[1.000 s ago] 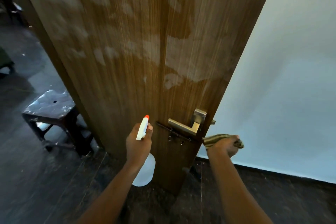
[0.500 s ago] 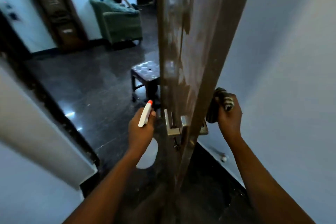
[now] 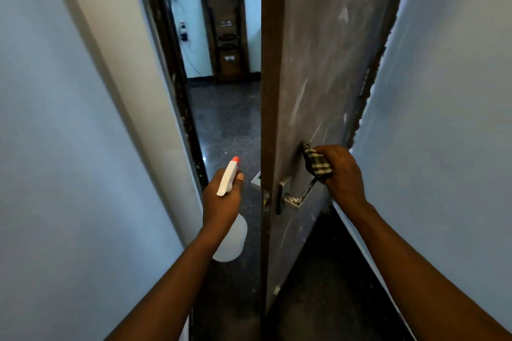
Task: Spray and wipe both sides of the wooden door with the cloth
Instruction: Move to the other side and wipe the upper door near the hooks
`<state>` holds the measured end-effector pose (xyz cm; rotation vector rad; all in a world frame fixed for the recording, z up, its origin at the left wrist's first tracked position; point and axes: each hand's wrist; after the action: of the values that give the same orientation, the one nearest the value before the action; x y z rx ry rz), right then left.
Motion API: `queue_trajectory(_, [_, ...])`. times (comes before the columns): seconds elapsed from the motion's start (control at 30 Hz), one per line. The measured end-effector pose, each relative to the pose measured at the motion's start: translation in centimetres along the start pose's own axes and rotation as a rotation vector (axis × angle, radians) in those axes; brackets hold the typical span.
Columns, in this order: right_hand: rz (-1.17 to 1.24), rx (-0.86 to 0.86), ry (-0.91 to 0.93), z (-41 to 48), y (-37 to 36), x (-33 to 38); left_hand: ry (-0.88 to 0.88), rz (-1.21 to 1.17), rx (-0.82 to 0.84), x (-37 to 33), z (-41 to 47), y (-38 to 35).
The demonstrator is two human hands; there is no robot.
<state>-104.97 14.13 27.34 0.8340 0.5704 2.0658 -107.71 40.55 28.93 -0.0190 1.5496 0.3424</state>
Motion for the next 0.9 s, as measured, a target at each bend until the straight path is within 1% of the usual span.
queue_trajectory(0.1, [-0.028,0.066,0.074,2.0,-2.4,-0.1,0.034,-0.022,-0.038,-0.3,1.5,0.6])
queue_trajectory(0.27, [-0.207,0.015,0.229,5.1,-7.1,0.0,0.079,-0.059,-0.11,-0.9,5.6,1.7])
queue_trajectory(0.33, [-0.256,0.046,0.3,6.1,-8.9,-0.2,0.085,-0.032,-0.147,-0.8,7.0,2.1])
queue_trajectory(0.47, [-0.366,0.235,0.456,7.9,-12.3,-1.1,0.081,-0.042,-0.182,-0.7,8.9,3.0])
queue_trajectory(0.6, [-0.407,0.442,0.444,10.5,-15.7,-1.4,0.103,-0.029,-0.216,-0.4,10.9,3.9])
queue_trajectory(0.67, [-0.354,0.493,0.385,12.3,-17.2,-1.9,0.097,-0.012,-0.245,-0.1,12.0,4.2])
queue_trajectory(0.7, [-0.315,0.492,0.329,13.4,-17.8,-2.2,0.098,-0.003,-0.26,0.1,12.6,4.3])
queue_trajectory(0.8, [-0.118,0.428,0.203,16.6,-19.9,-3.6,0.101,-0.003,-0.31,0.2,14.5,4.4])
queue_trajectory(0.83, [-0.024,0.459,0.184,17.7,-20.5,-4.0,0.1,0.002,-0.332,0.2,15.3,4.2])
queue_trajectory(0.9, [0.128,0.627,0.194,19.7,-22.1,-4.4,0.108,0.017,-0.378,0.3,16.7,3.8])
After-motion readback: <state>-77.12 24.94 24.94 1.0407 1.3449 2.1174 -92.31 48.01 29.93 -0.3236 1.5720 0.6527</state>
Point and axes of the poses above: each hand's wrist, its own z-axis towards the middle knuckle, its own y-axis out of the back of the hand, x = y × z, and after that the axes turned 8 degrees about y, right-handed
